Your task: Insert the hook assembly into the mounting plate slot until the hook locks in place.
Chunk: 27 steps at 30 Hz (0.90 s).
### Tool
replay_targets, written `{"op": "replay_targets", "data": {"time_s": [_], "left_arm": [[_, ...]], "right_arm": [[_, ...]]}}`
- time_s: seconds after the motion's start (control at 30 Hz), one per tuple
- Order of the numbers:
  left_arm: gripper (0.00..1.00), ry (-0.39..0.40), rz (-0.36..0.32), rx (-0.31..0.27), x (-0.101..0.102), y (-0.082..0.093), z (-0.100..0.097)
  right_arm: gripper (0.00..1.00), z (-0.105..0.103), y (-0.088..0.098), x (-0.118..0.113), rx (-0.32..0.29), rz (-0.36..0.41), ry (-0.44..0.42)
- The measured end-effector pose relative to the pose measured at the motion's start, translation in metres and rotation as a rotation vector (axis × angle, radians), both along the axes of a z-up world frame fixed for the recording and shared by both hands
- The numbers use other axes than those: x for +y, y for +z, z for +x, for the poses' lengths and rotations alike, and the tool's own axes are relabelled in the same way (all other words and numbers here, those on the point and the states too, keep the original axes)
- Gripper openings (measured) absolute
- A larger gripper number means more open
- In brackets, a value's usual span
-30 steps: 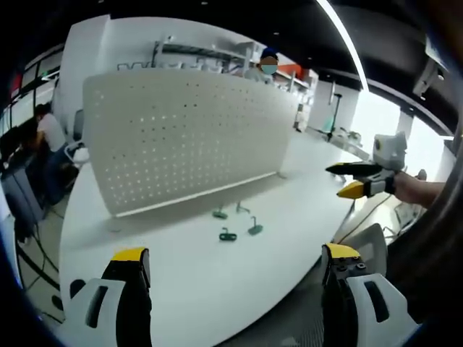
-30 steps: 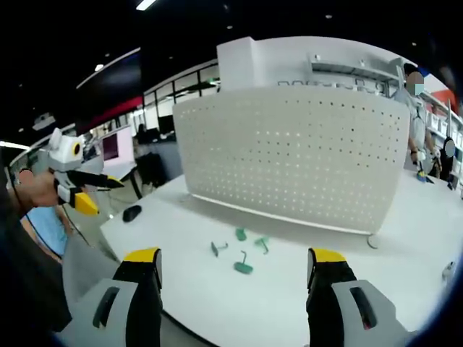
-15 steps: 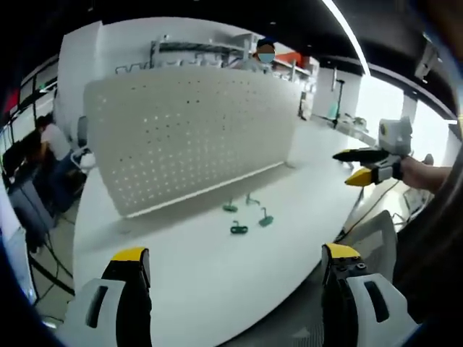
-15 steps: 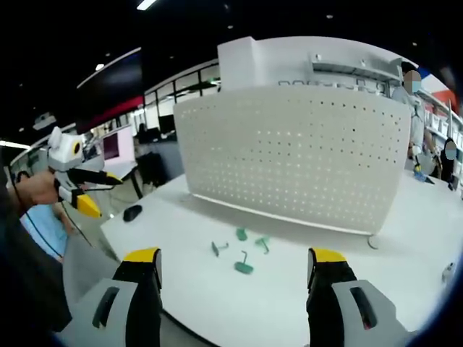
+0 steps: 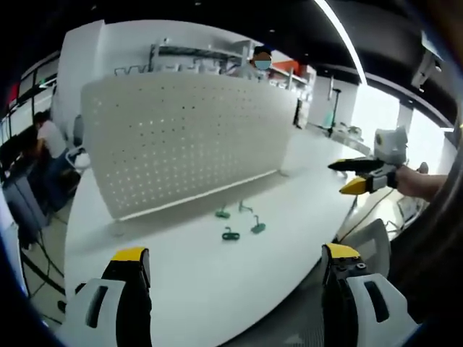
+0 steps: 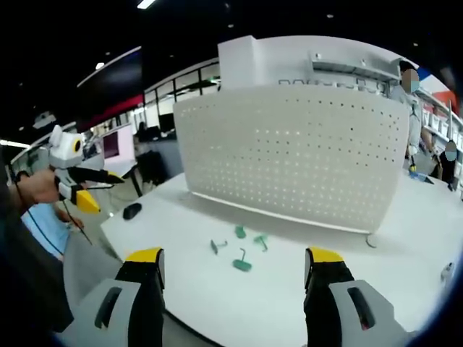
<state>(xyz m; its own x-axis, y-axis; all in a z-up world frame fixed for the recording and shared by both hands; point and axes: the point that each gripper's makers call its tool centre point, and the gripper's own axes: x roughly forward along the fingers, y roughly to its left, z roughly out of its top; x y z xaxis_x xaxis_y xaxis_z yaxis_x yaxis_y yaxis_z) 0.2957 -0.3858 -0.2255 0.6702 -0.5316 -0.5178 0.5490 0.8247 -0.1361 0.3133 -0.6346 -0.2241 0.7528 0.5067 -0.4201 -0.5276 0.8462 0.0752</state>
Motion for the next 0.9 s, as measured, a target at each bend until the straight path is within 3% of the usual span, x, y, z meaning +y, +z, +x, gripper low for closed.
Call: {"op": "replay_targets", "data": {"time_s": [0.67,0.9], "left_arm": [[0.98,-0.004,-0.054,0.117,-0.023,-0.052,0.014],[0.98,-0.017,-0.028,0.131,-0.035,-0.073,0.029]], "right_arm": [[0.79,0.001,-0.012,0.001,0.032,0.000,0.005],[0.79,0.001,-0.018,0.002,0.050,0.004,0.006]]}}
